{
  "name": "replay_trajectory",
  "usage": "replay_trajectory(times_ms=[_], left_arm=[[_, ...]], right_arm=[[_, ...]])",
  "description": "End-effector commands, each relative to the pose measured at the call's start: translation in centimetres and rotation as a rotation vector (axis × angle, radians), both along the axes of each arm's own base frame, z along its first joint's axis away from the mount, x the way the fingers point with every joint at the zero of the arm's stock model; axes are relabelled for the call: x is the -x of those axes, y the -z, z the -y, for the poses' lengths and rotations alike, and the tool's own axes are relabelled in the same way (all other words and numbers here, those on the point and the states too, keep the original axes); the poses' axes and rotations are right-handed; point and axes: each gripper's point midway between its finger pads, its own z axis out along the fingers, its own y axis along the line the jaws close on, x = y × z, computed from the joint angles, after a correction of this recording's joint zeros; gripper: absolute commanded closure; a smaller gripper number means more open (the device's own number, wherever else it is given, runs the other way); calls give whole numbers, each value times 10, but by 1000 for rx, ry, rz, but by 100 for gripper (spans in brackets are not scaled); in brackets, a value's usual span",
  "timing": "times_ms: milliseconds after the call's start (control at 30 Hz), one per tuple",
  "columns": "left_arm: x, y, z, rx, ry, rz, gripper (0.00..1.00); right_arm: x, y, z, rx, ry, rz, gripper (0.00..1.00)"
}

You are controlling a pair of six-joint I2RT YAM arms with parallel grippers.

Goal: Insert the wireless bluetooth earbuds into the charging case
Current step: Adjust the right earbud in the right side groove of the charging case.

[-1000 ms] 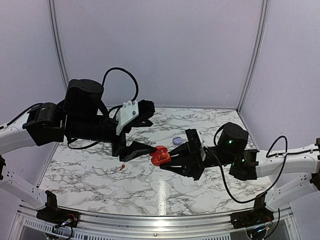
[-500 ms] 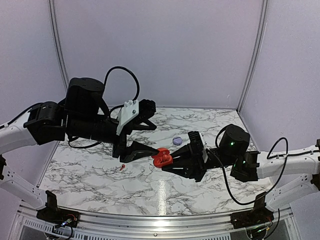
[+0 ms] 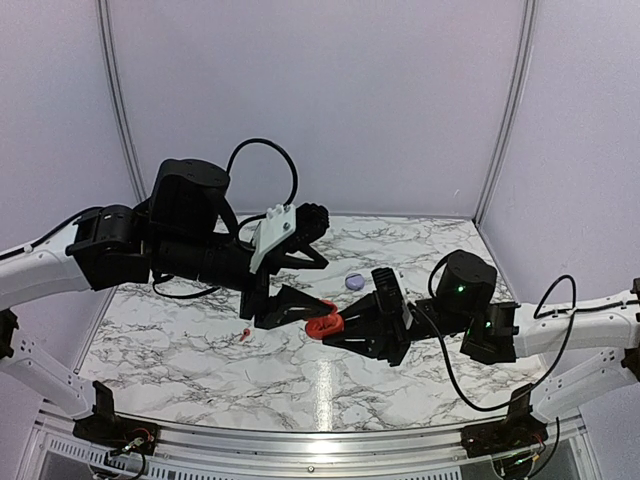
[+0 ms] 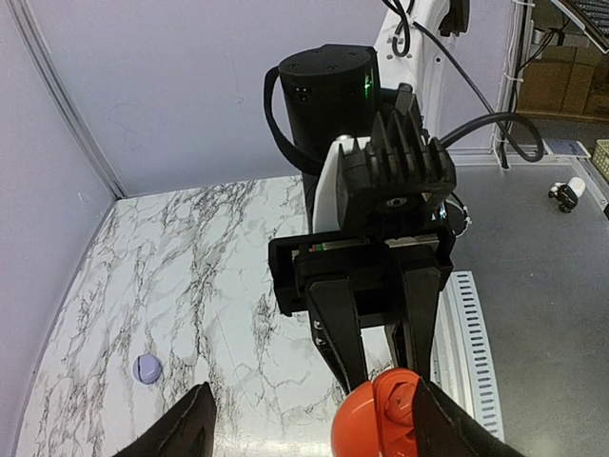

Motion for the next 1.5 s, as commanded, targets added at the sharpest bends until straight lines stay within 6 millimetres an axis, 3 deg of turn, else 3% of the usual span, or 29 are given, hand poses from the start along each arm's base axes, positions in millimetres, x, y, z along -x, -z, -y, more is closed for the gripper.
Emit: replay_trajectory(times_ms=[0,567,667,833,967,1033,1100,1300,1367,1467], left_arm=[[3,1,2,18,10,-5,27],[-5,35,-4,-81,-24,34,28],[-8,15,-5,-38,-42,46,27],[-19,-41,-26,91,-117,51,25],[-41,-51,-60,149,-241,-35,26],[-57,-34,-78,147,-337,-125,27],[-76,-4,-99,128,-469,-231,29],[-124,123,-160,-165,-836,-506,39],[-127,153,-166,-283,-875,-556,40],[-129,183,-163,-426,-870,-607,43]], right_arm=[[1,-17,-3,-27,1,30,100],[0,-29,0,-53,15,36,100],[-5,-20,-1,-34,25,25,100],[-13,1,3,-16,57,-11,100],[-18,8,9,-17,86,-29,100],[-20,8,15,-20,110,-32,100],[-25,10,21,-18,140,-39,100],[-34,18,34,5,199,-70,100],[-36,21,37,15,215,-80,100],[-38,23,41,27,238,-87,100]])
